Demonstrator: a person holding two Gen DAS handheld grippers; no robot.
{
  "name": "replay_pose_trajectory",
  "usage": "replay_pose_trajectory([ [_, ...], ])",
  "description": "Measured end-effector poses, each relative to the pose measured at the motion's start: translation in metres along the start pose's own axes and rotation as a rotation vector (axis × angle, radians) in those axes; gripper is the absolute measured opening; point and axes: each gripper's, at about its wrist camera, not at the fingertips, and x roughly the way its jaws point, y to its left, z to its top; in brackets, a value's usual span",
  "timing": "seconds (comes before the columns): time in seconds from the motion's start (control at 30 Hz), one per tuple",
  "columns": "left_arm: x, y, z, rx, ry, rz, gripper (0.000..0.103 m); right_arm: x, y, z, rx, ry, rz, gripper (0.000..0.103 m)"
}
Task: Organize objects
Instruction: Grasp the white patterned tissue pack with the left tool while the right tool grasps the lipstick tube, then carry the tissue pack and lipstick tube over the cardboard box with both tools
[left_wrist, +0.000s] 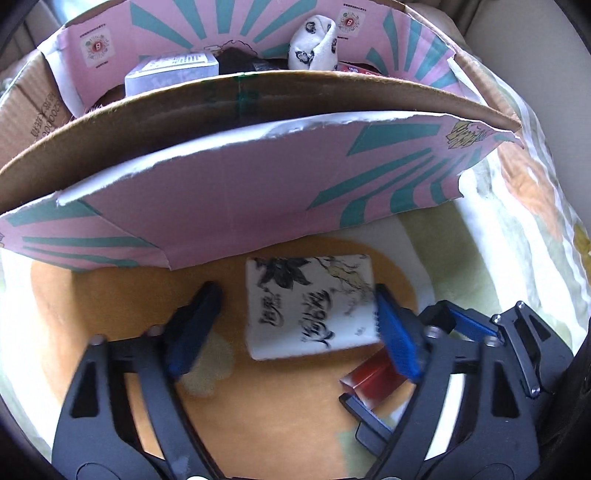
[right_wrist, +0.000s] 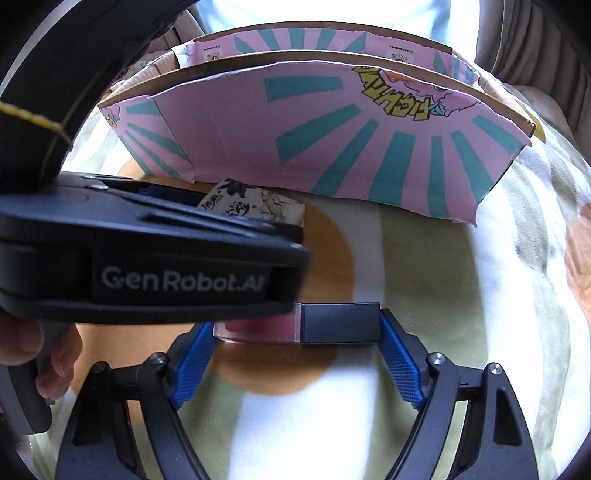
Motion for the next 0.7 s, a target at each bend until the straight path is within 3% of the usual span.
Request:
replay_pose_trajectory([
  [0.1, -0.001, -0.001, 0.0, 0.013, -0.006, -0.004, 0.062, -0.001, -0.002, -0.002, 0.002, -0.001, 0.002, 0.081],
  [0.4, -0.014, -0.003, -0.002, 0.011, -0.017, -0.009, 0.059, -0.013, -0.01, -0.004, 0.006, 0.01, 0.001, 0.08],
  [0.7, -0.069, -0.003, 0.002, -0.015, -0.068, -0.021, 0.059, -0.061, -0.023, 0.0, 0.008, -0.001, -0.021, 0.08],
])
